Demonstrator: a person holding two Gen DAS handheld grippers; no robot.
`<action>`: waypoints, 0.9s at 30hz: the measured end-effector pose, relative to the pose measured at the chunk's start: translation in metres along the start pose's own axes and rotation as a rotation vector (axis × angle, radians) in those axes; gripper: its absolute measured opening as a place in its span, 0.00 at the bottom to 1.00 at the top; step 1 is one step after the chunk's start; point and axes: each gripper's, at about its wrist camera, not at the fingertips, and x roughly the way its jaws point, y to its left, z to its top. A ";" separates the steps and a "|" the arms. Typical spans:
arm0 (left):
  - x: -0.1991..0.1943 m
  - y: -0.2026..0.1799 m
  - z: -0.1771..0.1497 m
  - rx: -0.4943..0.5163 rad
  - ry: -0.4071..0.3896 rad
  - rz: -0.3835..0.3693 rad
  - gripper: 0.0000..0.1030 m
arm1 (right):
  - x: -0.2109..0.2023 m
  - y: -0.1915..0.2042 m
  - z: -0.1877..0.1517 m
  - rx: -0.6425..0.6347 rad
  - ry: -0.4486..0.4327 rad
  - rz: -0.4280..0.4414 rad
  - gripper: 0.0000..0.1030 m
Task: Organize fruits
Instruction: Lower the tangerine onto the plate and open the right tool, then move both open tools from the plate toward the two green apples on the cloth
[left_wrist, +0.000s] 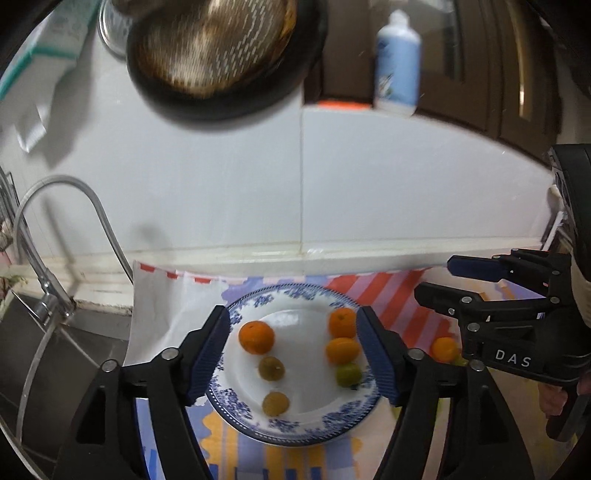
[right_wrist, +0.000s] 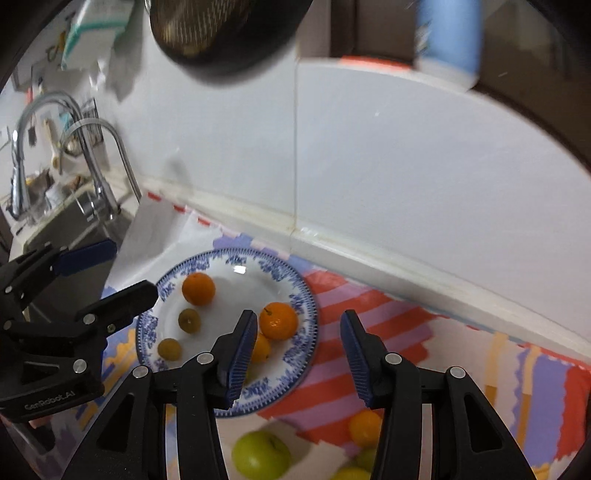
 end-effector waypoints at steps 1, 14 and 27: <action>-0.007 -0.004 0.000 0.006 -0.015 -0.003 0.71 | -0.008 -0.002 -0.001 0.004 -0.019 -0.008 0.51; -0.059 -0.044 -0.017 0.067 -0.101 -0.048 0.83 | -0.081 -0.016 -0.043 0.040 -0.157 -0.083 0.63; -0.056 -0.073 -0.046 0.148 -0.095 -0.104 0.83 | -0.096 -0.032 -0.089 0.106 -0.154 -0.133 0.66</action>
